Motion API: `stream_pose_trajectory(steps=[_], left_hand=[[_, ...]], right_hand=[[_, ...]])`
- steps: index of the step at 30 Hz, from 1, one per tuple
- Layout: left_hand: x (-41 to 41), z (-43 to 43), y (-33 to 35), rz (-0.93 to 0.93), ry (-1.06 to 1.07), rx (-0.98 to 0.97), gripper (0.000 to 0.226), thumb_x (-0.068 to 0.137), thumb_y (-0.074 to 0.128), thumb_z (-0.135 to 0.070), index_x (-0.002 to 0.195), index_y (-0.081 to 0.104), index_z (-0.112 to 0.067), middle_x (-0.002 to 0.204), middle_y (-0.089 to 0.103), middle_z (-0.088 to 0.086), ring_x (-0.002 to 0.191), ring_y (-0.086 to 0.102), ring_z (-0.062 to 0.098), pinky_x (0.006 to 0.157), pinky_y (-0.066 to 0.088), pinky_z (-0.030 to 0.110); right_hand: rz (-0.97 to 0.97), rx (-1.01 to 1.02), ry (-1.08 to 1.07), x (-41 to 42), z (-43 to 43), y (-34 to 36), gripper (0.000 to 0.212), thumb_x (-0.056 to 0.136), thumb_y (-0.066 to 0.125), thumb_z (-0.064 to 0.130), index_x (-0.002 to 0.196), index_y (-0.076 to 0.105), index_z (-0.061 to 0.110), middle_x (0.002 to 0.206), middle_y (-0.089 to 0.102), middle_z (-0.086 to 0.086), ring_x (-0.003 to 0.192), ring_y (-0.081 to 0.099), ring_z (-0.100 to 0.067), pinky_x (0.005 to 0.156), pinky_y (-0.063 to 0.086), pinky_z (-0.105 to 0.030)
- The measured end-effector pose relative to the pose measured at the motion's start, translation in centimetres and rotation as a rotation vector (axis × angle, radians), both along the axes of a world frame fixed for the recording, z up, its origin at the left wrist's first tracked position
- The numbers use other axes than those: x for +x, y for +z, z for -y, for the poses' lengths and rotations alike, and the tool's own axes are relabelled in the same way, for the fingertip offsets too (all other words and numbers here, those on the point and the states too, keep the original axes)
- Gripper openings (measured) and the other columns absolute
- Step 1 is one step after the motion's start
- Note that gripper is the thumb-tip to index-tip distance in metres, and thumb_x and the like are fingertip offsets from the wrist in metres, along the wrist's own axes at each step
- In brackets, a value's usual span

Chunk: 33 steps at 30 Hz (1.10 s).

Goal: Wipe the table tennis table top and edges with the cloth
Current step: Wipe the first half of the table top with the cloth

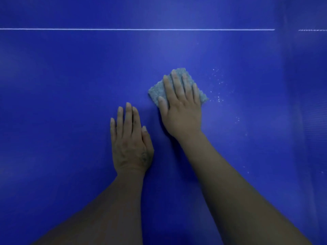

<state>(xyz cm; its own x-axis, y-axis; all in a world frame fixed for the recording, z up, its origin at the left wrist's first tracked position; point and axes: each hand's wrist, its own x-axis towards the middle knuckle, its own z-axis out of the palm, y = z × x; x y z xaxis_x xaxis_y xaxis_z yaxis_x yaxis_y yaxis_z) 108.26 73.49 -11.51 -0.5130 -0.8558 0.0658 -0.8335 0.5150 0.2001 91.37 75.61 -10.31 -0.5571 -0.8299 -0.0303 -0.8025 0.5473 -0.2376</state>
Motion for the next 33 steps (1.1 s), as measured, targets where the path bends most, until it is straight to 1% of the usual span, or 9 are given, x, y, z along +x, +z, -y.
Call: stream_pose_trajectory(steps=[5,9,12,15,18,21,24,29,33], left_hand=[[0.2,0.0,-0.2,-0.007,-0.001,0.009,0.06,0.113,0.034,-0.027,0.167,0.031,-0.002,0.179,0.021,0.01,0.167,0.013,0.029,0.135,0.014,0.055],[0.2,-0.2,-0.1,0.018,-0.004,0.018,0.06,0.113,0.032,-0.026,0.168,0.029,-0.001,0.18,0.019,0.01,0.168,0.011,0.03,0.135,0.014,0.055],[0.3,-0.2,-0.3,-0.001,-0.008,0.022,0.06,0.113,0.034,-0.025,0.167,0.03,-0.001,0.179,0.02,0.012,0.167,0.012,0.03,0.135,0.015,0.056],[0.4,-0.1,-0.5,0.014,-0.005,0.023,0.06,0.112,0.033,-0.025,0.166,0.031,0.001,0.178,0.02,0.013,0.167,0.013,0.03,0.134,0.015,0.056],[0.5,-0.1,-0.5,0.028,-0.007,0.025,0.06,0.113,0.03,-0.027,0.167,0.029,0.0,0.179,0.02,0.012,0.167,0.012,0.029,0.135,0.014,0.055],[0.5,0.0,-0.5,0.018,-0.011,0.02,0.06,0.112,0.033,-0.025,0.166,0.03,0.0,0.178,0.021,0.012,0.167,0.014,0.03,0.135,0.014,0.056],[0.6,-0.1,-0.6,-0.011,-0.013,0.019,0.059,0.112,0.034,-0.024,0.166,0.032,0.0,0.178,0.022,0.012,0.167,0.015,0.03,0.135,0.014,0.056],[0.7,0.0,-0.7,-0.012,-0.005,0.024,0.06,0.114,0.028,-0.028,0.168,0.029,-0.002,0.18,0.018,0.009,0.168,0.011,0.029,0.135,0.012,0.054],[0.4,-0.1,-0.6,-0.03,-0.004,0.035,0.059,0.113,0.031,-0.027,0.167,0.031,-0.001,0.179,0.021,0.011,0.167,0.013,0.03,0.135,0.013,0.055]], right_hand=[[-0.043,0.034,-0.164,-4.6,-6.1,0.1,0.062,0.114,0.032,0.045,0.17,0.024,0.02,0.179,0.016,-0.002,0.166,0.01,-0.025,0.133,0.01,-0.05],[-0.049,0.114,-0.267,-3.7,-10.0,0.6,0.064,0.113,0.028,0.043,0.17,0.021,0.016,0.179,0.01,-0.006,0.166,0.005,-0.029,0.132,0.011,-0.056],[-0.031,0.12,-0.143,-0.8,-7.1,0.6,0.062,0.114,0.029,0.043,0.17,0.023,0.017,0.179,0.011,-0.008,0.166,0.006,-0.032,0.132,0.011,-0.058],[-0.019,0.055,0.023,0.5,-0.4,0.5,0.061,0.114,0.027,0.043,0.171,0.021,0.021,0.179,0.009,-0.004,0.166,0.004,-0.028,0.133,0.006,-0.054],[-0.024,0.043,0.061,-0.8,5.8,0.3,0.063,0.113,0.021,0.046,0.172,0.014,0.023,0.18,0.005,-0.001,0.167,0.0,-0.025,0.133,-0.001,-0.049],[-0.026,0.048,0.04,-3.8,8.4,0.0,0.065,0.112,0.022,0.049,0.172,0.013,0.025,0.18,0.005,0.002,0.167,0.0,-0.022,0.133,-0.002,-0.048],[-0.019,0.042,-0.055,-7.1,6.5,0.0,0.065,0.112,0.027,0.05,0.171,0.017,0.026,0.18,0.009,0.003,0.167,0.003,-0.023,0.134,0.0,-0.048],[-0.051,0.107,-0.218,-9.3,-1.5,0.6,0.064,0.113,0.026,0.048,0.171,0.016,0.024,0.18,0.009,0.0,0.167,0.004,-0.024,0.134,0.005,-0.051],[-0.043,0.139,-0.133,-4.7,-4.1,0.9,0.064,0.112,0.022,0.047,0.171,0.019,0.021,0.18,0.009,-0.004,0.166,0.005,-0.028,0.133,0.007,-0.054]])
